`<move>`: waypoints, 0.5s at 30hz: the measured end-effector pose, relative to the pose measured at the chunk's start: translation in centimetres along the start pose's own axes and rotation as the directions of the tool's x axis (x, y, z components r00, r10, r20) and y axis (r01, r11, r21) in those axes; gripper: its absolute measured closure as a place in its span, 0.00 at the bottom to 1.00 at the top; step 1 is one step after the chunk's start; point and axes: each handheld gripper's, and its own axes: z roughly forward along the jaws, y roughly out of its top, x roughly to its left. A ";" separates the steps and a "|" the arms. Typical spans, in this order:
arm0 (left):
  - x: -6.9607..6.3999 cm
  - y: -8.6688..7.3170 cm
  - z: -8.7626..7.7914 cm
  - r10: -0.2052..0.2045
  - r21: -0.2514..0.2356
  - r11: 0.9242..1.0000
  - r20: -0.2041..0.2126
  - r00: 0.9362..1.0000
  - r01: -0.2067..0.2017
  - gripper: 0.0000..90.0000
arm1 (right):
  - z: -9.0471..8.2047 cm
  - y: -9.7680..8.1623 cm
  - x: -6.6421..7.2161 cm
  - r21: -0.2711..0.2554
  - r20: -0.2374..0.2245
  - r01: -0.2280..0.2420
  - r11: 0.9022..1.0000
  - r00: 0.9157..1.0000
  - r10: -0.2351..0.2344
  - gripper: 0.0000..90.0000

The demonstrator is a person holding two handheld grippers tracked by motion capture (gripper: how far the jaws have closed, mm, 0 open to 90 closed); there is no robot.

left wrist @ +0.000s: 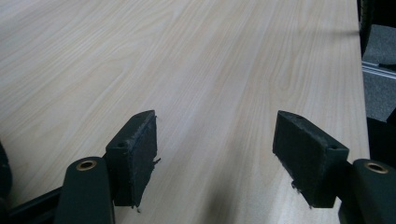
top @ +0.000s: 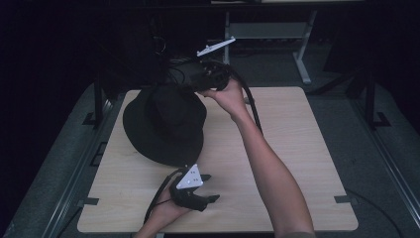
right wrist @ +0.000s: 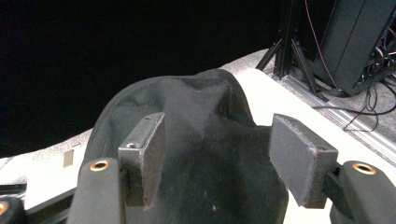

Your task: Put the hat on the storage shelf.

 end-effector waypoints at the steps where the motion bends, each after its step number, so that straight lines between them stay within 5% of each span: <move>1: 0.0 0.0 0.0 -0.001 0.001 1.000 -0.001 1.000 0.001 0.33 | -0.3 -0.2 0.0 -0.004 -0.007 0.001 1.000 1.000 -0.001 0.38; 15: 0.5 -0.2 -0.1 -0.027 -0.005 1.000 -0.021 0.999 0.027 0.31 | -4.0 -2.3 -0.2 -0.019 0.000 -0.009 1.000 1.000 0.009 0.33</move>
